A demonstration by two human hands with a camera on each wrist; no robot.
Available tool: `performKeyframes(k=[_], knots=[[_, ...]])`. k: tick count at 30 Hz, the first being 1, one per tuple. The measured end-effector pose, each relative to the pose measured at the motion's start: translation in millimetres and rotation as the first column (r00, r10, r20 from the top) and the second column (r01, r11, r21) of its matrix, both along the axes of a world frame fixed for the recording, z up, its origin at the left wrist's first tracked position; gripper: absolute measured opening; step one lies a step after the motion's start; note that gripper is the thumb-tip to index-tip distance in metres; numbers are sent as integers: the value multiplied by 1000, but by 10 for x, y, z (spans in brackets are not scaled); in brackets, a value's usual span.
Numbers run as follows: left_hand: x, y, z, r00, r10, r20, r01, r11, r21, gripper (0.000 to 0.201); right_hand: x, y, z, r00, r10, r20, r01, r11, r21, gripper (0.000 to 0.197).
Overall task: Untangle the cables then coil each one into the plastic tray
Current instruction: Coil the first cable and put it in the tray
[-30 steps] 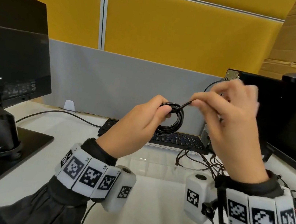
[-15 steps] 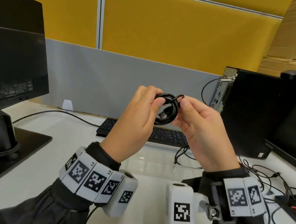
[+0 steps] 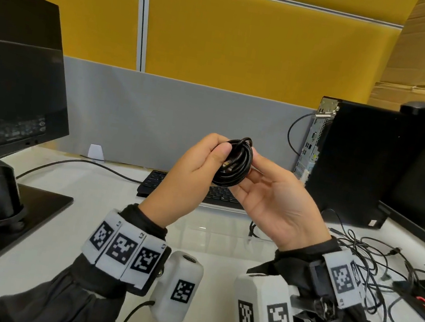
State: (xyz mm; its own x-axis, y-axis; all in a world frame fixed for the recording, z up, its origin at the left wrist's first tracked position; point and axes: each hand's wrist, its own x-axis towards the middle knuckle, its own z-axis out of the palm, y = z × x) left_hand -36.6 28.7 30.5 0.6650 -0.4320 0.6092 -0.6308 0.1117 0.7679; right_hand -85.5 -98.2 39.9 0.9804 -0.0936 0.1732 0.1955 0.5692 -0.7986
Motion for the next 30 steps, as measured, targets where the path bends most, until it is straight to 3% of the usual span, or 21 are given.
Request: performKeyframes(k=[4, 8, 10, 12, 17, 23, 30], knots=[[-28, -17, -4, 993, 78, 90, -83, 996, 44, 23, -16, 28, 4, 993, -100, 66, 109, 981, -160, 12], [-90, -55, -39, 955, 181, 234, -210, 972, 104, 29, -58, 21, 17, 949, -241, 201, 305, 862, -405, 14], [-96, -59, -60, 932, 217, 292, -263, 956, 127, 32, -84, -4, 40, 952, -226, 206, 299, 827, -476, 22], [-78, -59, -78, 922, 241, 303, -292, 947, 134, 34, -116, -36, 68, 967, -183, 176, 252, 780, -572, 42], [-78, -84, -105, 926, 258, 274, -306, 940, 149, 29, -140, -65, 55, 970, -172, 174, 244, 643, -726, 37], [-68, -89, -102, 919, 270, 288, -322, 934, 152, 31, -136, -138, 60, 982, -101, 162, 185, 701, -689, 42], [8, -51, -113, 901, 295, 317, -356, 922, 152, 26, -34, -88, -22, 995, -32, 97, 80, 837, -541, 45]])
